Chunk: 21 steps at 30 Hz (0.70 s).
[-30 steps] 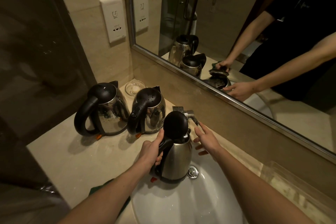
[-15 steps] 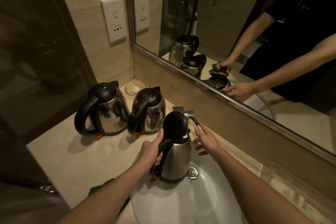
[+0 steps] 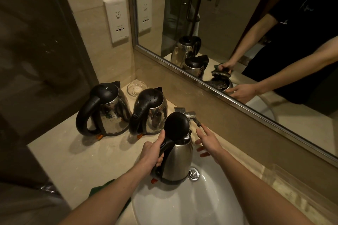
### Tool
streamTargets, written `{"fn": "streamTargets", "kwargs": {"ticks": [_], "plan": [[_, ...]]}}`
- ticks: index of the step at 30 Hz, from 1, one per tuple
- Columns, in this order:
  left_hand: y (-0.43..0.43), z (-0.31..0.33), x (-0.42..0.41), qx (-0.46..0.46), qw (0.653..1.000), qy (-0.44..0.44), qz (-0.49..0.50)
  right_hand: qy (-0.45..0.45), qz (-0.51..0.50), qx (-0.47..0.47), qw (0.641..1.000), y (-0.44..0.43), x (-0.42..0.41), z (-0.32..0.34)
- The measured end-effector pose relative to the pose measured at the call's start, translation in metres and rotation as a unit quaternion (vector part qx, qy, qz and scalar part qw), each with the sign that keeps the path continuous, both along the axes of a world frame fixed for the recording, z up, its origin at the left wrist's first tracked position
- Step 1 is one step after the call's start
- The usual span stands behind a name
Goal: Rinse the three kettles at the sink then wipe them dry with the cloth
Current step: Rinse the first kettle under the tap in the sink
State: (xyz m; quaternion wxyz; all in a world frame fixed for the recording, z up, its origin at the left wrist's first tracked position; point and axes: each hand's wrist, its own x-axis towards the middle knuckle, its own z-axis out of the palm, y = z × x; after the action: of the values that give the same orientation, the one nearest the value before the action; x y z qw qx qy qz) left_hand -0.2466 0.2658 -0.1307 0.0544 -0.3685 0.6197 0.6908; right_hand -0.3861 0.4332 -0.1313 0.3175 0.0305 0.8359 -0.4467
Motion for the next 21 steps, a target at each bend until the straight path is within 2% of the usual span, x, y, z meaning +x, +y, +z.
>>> {"fn": "streamTargets", "kwargs": {"ticks": [21], "plan": [[0.0011,0.002,-0.0011,-0.001,1.0,0.001,-0.006,0.004,0.007,0.003,1.0,0.0002,0.0018,0.0031]]}}
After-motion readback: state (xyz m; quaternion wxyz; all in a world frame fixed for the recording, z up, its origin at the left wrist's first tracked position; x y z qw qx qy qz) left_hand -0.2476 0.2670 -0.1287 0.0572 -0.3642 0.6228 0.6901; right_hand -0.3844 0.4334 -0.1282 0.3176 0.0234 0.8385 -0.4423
